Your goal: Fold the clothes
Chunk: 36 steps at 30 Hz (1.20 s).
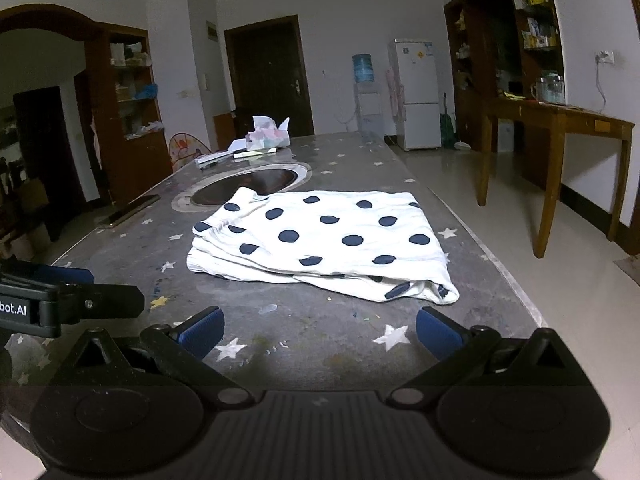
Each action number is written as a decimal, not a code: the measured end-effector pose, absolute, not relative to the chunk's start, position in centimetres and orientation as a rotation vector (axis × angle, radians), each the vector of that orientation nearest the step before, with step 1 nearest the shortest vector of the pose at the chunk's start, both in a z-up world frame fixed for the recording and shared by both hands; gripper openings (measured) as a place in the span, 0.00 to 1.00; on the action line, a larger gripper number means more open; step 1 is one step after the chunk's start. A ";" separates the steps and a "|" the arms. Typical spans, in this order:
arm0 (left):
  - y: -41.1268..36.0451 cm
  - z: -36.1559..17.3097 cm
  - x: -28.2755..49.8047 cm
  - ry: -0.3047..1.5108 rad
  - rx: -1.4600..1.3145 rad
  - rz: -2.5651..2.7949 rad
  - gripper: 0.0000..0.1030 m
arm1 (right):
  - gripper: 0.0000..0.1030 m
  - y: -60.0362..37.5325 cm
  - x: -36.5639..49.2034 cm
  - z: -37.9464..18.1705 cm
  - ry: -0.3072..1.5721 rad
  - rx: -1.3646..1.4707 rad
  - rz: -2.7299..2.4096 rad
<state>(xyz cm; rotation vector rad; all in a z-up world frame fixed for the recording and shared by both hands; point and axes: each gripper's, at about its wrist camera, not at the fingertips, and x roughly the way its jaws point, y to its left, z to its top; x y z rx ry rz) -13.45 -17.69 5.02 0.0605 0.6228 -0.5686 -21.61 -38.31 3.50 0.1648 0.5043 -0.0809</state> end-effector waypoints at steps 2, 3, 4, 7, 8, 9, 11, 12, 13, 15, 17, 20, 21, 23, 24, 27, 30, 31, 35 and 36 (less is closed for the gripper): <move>-17.8 4.9 -13.4 0.625 0.061 -0.571 1.00 | 1.00 -38.4 -21.5 3.5 0.507 0.171 -0.084; -17.9 4.9 -13.3 0.627 0.062 -0.572 1.00 | 1.00 -38.5 -21.4 3.5 0.509 0.173 -0.086; -17.9 4.8 -13.3 0.630 0.063 -0.572 1.00 | 1.00 -38.5 -21.4 3.4 0.512 0.174 -0.087; -18.1 4.5 -13.3 0.638 0.070 -0.573 1.00 | 1.00 -38.6 -21.1 3.2 0.522 0.177 -0.093; -18.2 4.4 -13.2 0.641 0.073 -0.572 1.00 | 1.00 -38.6 -21.0 3.2 0.523 0.179 -0.094; -18.3 4.4 -13.2 0.643 0.076 -0.571 1.00 | 1.00 -38.6 -21.0 3.1 0.524 0.182 -0.094; -18.4 4.4 -13.0 0.646 0.078 -0.570 1.00 | 1.00 -38.7 -20.8 3.1 0.525 0.188 -0.096; -18.4 4.4 -13.0 0.647 0.079 -0.569 1.00 | 1.00 -38.8 -20.8 3.1 0.526 0.189 -0.096; -18.4 4.4 -12.9 0.649 0.078 -0.570 1.00 | 1.00 -38.8 -20.7 3.0 0.528 0.190 -0.096; -18.5 4.5 -12.7 0.649 0.080 -0.573 1.00 | 1.00 -38.9 -20.5 2.9 0.530 0.190 -0.099; -18.7 4.5 -12.5 0.649 0.082 -0.577 1.00 | 1.00 -39.0 -20.3 2.9 0.534 0.190 -0.099; -18.9 4.5 -12.1 0.653 0.088 -0.577 1.00 | 1.00 -39.0 -19.9 2.9 0.540 0.187 -0.103; -19.0 4.5 -11.9 0.655 0.090 -0.576 1.00 | 1.00 -39.1 -19.7 2.9 0.542 0.187 -0.107; -19.2 4.4 -11.5 0.659 0.094 -0.576 1.00 | 1.00 -39.2 -19.4 2.9 0.547 0.189 -0.110; -19.3 4.4 -11.4 0.660 0.096 -0.576 1.00 | 1.00 -39.2 -19.2 2.8 0.549 0.190 -0.113; -19.7 4.3 -10.9 0.662 0.100 -0.575 1.00 | 1.00 -39.4 -18.7 2.8 0.556 0.191 -0.118; -20.0 4.2 -10.4 0.668 0.102 -0.577 1.00 | 1.00 -39.6 -18.2 2.6 0.565 0.193 -0.122; -20.0 4.2 -10.2 0.669 0.103 -0.579 1.00 | 1.00 -39.6 -18.1 2.5 0.566 0.193 -0.123; -20.4 3.9 -9.7 0.676 0.105 -0.582 1.00 | 1.00 -39.7 -17.5 2.3 0.578 0.195 -0.125; -20.4 3.8 -9.6 0.678 0.106 -0.581 1.00 | 1.00 -39.8 -17.3 2.2 0.580 0.194 -0.126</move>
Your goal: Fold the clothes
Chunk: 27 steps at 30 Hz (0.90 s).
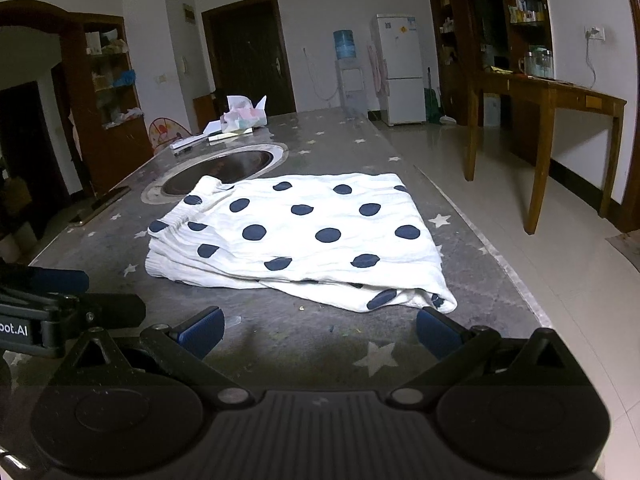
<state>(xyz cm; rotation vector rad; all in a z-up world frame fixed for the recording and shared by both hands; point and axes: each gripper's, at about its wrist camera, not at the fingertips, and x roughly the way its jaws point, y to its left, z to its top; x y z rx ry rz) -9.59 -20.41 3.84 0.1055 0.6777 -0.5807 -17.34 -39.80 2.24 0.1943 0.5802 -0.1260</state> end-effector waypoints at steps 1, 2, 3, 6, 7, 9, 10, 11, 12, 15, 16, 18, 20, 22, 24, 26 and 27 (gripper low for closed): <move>-20.5 3.8 -9.5 0.679 0.106 -0.580 1.00 | 1.00 -39.9 -17.2 2.2 0.582 0.194 -0.126; -20.5 3.8 -9.4 0.680 0.106 -0.579 1.00 | 1.00 -39.9 -17.1 2.2 0.583 0.194 -0.127; -20.6 3.8 -9.3 0.680 0.106 -0.578 1.00 | 1.00 -39.9 -17.0 2.2 0.583 0.194 -0.127; -20.7 3.9 -9.1 0.679 0.108 -0.579 1.00 | 1.00 -39.9 -16.8 2.3 0.582 0.194 -0.128; -20.7 3.9 -9.0 0.679 0.109 -0.579 1.00 | 1.00 -39.9 -16.7 2.3 0.582 0.193 -0.128; -20.7 3.8 -8.9 0.679 0.112 -0.580 1.00 | 1.00 -39.9 -16.6 2.3 0.582 0.192 -0.129; -20.8 3.8 -8.9 0.679 0.113 -0.579 1.00 | 1.00 -39.9 -16.5 2.3 0.582 0.192 -0.131; -20.8 3.8 -8.8 0.680 0.114 -0.579 1.00 | 1.00 -39.9 -16.5 2.3 0.583 0.193 -0.131; -20.8 3.7 -8.8 0.682 0.114 -0.579 1.00 | 1.00 -40.0 -16.5 2.3 0.583 0.195 -0.132; -20.9 3.7 -8.7 0.684 0.117 -0.578 1.00 | 1.00 -40.1 -16.4 2.2 0.584 0.195 -0.135; -20.9 3.7 -8.6 0.684 0.117 -0.579 1.00 | 1.00 -40.1 -16.4 2.2 0.585 0.196 -0.136; -20.9 3.7 -8.6 0.684 0.117 -0.579 1.00 | 1.00 -40.2 -16.3 2.2 0.586 0.199 -0.139; -20.9 3.6 -8.5 0.684 0.117 -0.579 1.00 | 1.00 -40.2 -16.3 2.1 0.587 0.202 -0.139; -21.0 3.6 -8.4 0.686 0.117 -0.579 1.00 | 1.00 -40.2 -16.2 2.1 0.590 0.200 -0.141; -21.0 3.5 -8.3 0.687 0.117 -0.580 1.00 | 1.00 -40.2 -16.1 2.2 0.592 0.200 -0.141; -21.1 3.5 -8.2 0.689 0.116 -0.581 1.00 | 1.00 -40.2 -16.0 2.1 0.593 0.201 -0.141; -21.1 3.5 -8.1 0.690 0.115 -0.581 1.00 | 1.00 -40.2 -16.0 2.1 0.595 0.201 -0.142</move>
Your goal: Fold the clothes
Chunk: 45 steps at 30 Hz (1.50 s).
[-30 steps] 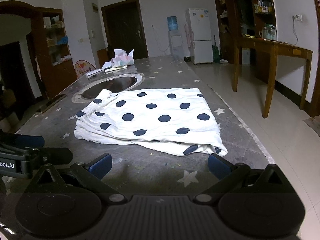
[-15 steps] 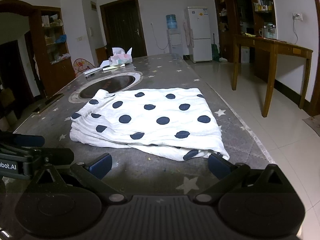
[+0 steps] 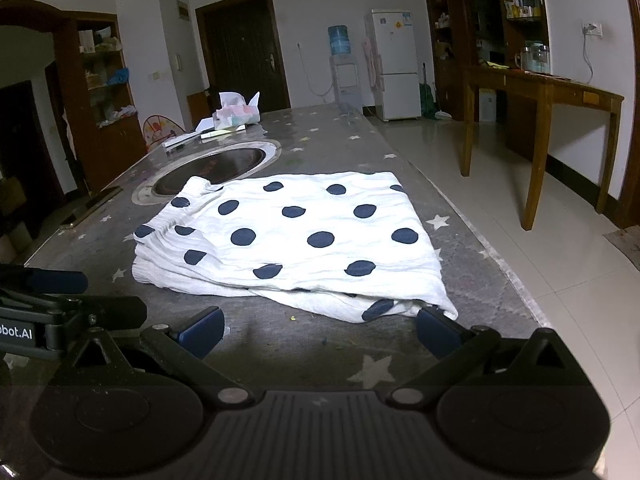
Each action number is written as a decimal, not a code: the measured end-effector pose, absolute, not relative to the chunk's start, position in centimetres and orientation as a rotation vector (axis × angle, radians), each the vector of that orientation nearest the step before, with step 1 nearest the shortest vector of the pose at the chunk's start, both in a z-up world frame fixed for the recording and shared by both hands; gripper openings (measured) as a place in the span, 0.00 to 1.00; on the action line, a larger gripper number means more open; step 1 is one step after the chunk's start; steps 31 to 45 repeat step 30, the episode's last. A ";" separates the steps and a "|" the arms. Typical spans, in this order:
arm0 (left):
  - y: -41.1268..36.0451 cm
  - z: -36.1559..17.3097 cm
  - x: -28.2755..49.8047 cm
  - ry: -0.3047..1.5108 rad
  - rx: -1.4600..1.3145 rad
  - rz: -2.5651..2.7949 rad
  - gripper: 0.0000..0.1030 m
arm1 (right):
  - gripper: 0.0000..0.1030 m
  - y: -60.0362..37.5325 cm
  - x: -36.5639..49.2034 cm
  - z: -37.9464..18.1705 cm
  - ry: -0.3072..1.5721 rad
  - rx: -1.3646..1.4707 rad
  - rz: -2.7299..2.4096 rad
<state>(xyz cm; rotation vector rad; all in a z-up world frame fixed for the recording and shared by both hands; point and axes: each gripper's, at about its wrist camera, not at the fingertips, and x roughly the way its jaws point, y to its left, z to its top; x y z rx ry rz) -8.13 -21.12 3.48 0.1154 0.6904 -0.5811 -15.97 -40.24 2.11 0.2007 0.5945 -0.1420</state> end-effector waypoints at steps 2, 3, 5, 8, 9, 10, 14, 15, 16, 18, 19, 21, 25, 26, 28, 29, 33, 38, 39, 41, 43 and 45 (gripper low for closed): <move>-21.2 3.4 -8.1 0.692 0.115 -0.581 1.00 | 1.00 -40.3 -15.9 2.0 0.597 0.201 -0.141; -21.2 3.4 -8.0 0.693 0.115 -0.580 1.00 | 1.00 -40.2 -15.8 2.0 0.598 0.201 -0.142; -21.2 3.4 -8.0 0.696 0.115 -0.580 1.00 | 1.00 -40.2 -15.8 1.9 0.600 0.201 -0.142; -21.3 3.4 -7.9 0.698 0.117 -0.579 1.00 | 1.00 -40.3 -15.7 1.9 0.603 0.203 -0.141; -21.3 3.3 -7.8 0.698 0.118 -0.578 1.00 | 1.00 -40.3 -15.6 1.9 0.603 0.204 -0.141; -21.3 3.3 -7.8 0.699 0.118 -0.578 1.00 | 1.00 -40.3 -15.6 1.8 0.604 0.205 -0.141; -21.4 3.3 -7.7 0.701 0.119 -0.581 1.00 | 1.00 -40.5 -15.5 1.8 0.606 0.208 -0.139; -21.5 3.3 -7.6 0.701 0.120 -0.581 1.00 | 1.00 -40.4 -15.5 1.7 0.606 0.208 -0.140; -21.5 3.3 -7.6 0.701 0.120 -0.581 1.00 | 1.00 -40.5 -15.4 1.7 0.607 0.209 -0.140; -21.6 3.4 -7.6 0.702 0.121 -0.581 1.00 | 1.00 -40.5 -15.4 1.7 0.606 0.211 -0.139; -21.6 3.4 -7.6 0.701 0.122 -0.581 1.00 | 1.00 -40.5 -15.4 1.7 0.606 0.211 -0.139; -21.6 3.4 -7.5 0.700 0.122 -0.582 1.00 | 1.00 -40.5 -15.3 1.7 0.606 0.213 -0.140; -21.7 3.4 -7.5 0.694 0.125 -0.580 1.00 | 1.00 -40.6 -15.3 1.8 0.607 0.216 -0.141; -21.7 3.5 -7.5 0.692 0.125 -0.579 1.00 | 1.00 -40.7 -15.3 1.8 0.607 0.217 -0.141; -21.7 3.5 -7.4 0.690 0.125 -0.576 1.00 | 1.00 -40.6 -15.2 1.7 0.607 0.218 -0.143; -21.6 3.6 -7.4 0.690 0.124 -0.577 1.00 | 1.00 -40.6 -15.2 1.7 0.607 0.219 -0.144; -21.6 3.6 -7.3 0.692 0.123 -0.578 1.00 | 1.00 -40.6 -15.2 1.7 0.607 0.220 -0.146; -21.6 3.6 -7.3 0.692 0.123 -0.578 1.00 | 1.00 -40.6 -15.2 1.7 0.607 0.220 -0.146; -21.6 3.6 -7.3 0.692 0.123 -0.578 1.00 | 1.00 -40.6 -15.2 1.7 0.607 0.220 -0.146; -21.6 3.6 -7.3 0.692 0.123 -0.578 1.00 | 1.00 -40.6 -15.2 1.7 0.607 0.220 -0.146; -21.6 3.6 -7.3 0.692 0.123 -0.578 1.00 | 1.00 -40.6 -15.2 1.7 0.607 0.220 -0.146; -21.6 3.6 -7.3 0.692 0.123 -0.578 1.00 | 1.00 -40.6 -15.2 1.7 0.607 0.220 -0.146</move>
